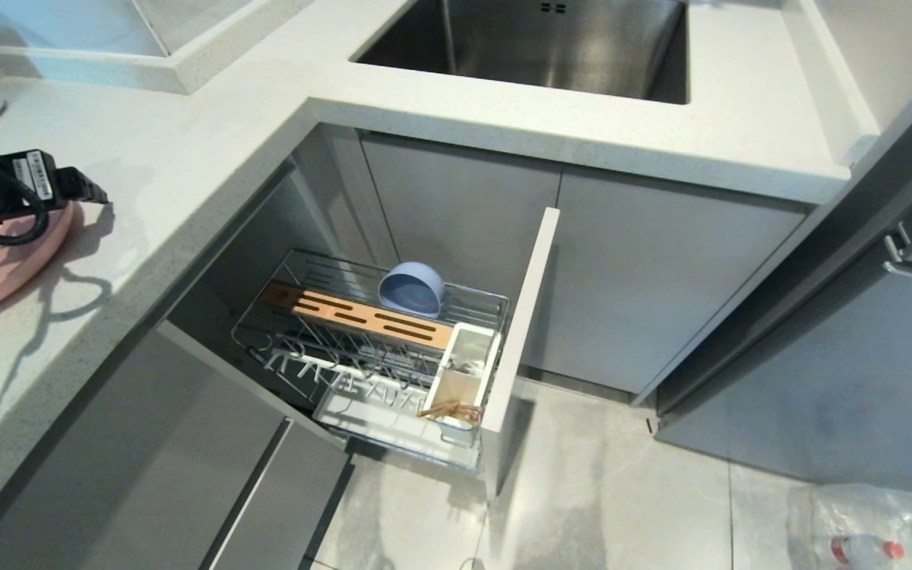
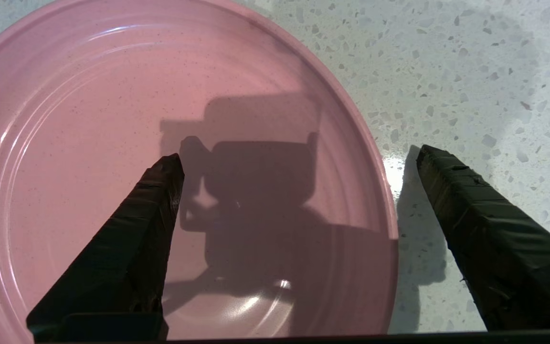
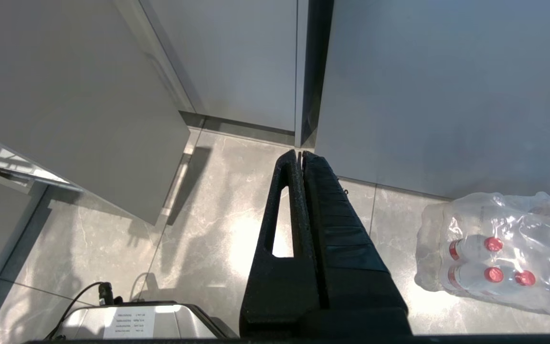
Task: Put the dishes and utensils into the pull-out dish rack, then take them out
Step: Pick up the plate and place it in the cupboard
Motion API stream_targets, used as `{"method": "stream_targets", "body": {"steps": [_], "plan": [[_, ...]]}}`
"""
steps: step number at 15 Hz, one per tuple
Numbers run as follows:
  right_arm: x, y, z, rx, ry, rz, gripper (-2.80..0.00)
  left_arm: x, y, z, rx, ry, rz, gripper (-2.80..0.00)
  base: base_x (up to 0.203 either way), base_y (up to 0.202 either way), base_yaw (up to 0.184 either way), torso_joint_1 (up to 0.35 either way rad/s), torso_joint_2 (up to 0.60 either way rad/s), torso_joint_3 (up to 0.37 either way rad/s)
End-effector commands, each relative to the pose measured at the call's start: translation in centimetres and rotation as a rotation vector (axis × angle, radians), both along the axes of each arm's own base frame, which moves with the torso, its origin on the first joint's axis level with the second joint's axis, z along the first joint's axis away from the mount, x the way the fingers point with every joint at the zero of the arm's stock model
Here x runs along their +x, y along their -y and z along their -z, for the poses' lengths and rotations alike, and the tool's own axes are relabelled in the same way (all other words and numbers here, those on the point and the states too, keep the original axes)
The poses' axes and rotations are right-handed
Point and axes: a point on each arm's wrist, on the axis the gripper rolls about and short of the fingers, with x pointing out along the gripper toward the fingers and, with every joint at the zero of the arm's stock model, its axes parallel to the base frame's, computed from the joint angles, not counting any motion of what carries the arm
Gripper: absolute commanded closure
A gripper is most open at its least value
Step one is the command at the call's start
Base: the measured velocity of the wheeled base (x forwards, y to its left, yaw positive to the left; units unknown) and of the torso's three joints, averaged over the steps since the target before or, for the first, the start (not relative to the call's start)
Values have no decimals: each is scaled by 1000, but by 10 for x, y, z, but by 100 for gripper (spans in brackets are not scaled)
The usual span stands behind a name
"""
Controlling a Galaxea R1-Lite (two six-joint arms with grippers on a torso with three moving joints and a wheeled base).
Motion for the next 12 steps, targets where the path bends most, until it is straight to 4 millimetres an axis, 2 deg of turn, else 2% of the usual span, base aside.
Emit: {"method": "stream_targets", "body": {"steps": [1,11,12], "plan": [[0,0,0,0,-1,0,0,2,-1,2,-2,-7,-2,-280,0,0,0,0,0,0],[0,0,0,0,-1,0,0,5,-2,4,-4,-15,-3,-280,0,0,0,0,0,0],[0,0,0,0,-1,0,0,5,-3,4,-4,-17,-5,0,0,0,0,0,0,0]]}}
